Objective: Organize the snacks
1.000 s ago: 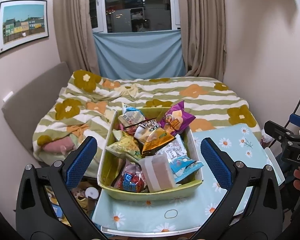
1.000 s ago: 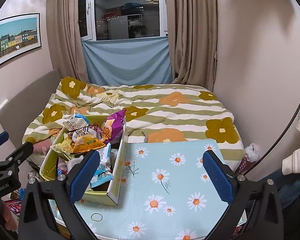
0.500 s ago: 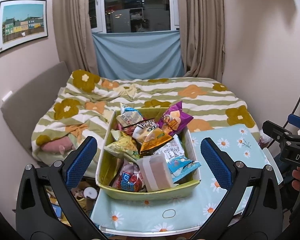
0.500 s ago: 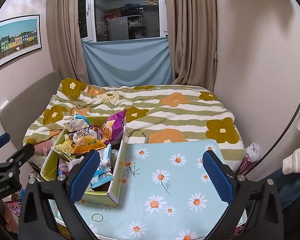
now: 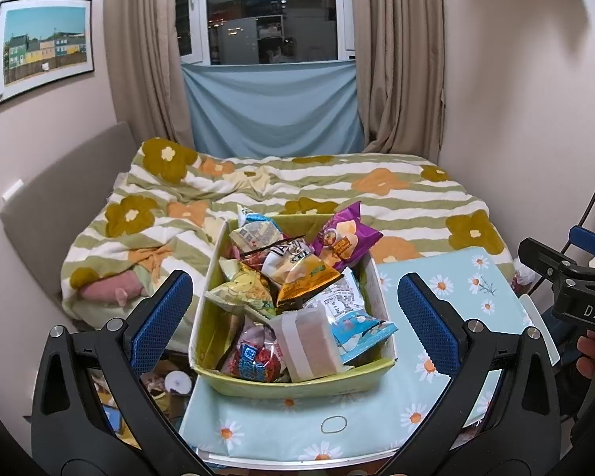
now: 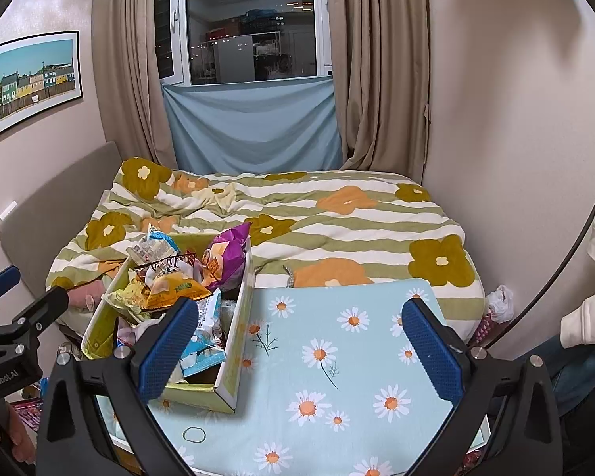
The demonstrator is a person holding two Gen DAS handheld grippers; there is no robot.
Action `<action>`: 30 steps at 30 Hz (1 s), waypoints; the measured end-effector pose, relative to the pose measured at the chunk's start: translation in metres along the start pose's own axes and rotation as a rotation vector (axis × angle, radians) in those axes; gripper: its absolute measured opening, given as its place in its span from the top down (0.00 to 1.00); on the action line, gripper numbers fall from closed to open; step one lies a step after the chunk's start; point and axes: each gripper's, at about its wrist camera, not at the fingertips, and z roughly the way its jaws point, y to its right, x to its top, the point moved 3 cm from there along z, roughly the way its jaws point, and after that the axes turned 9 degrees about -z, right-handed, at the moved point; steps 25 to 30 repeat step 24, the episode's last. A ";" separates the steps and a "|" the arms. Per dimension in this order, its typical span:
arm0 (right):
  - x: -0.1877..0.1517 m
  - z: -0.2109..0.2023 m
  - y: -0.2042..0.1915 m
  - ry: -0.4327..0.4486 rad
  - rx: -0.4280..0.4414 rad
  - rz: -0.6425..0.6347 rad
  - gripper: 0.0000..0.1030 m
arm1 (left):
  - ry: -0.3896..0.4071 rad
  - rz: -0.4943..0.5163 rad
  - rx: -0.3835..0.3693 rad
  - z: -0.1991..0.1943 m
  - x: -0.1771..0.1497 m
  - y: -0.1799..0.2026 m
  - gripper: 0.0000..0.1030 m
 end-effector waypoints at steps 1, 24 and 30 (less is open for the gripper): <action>0.000 0.000 0.000 0.000 0.000 0.000 0.01 | -0.002 0.001 0.001 0.000 0.000 0.000 0.00; 0.009 0.004 -0.009 0.003 0.001 0.002 0.01 | 0.011 0.002 -0.011 0.006 0.005 -0.011 0.00; 0.009 0.004 -0.009 0.003 0.001 0.002 0.01 | 0.011 0.002 -0.011 0.006 0.005 -0.011 0.00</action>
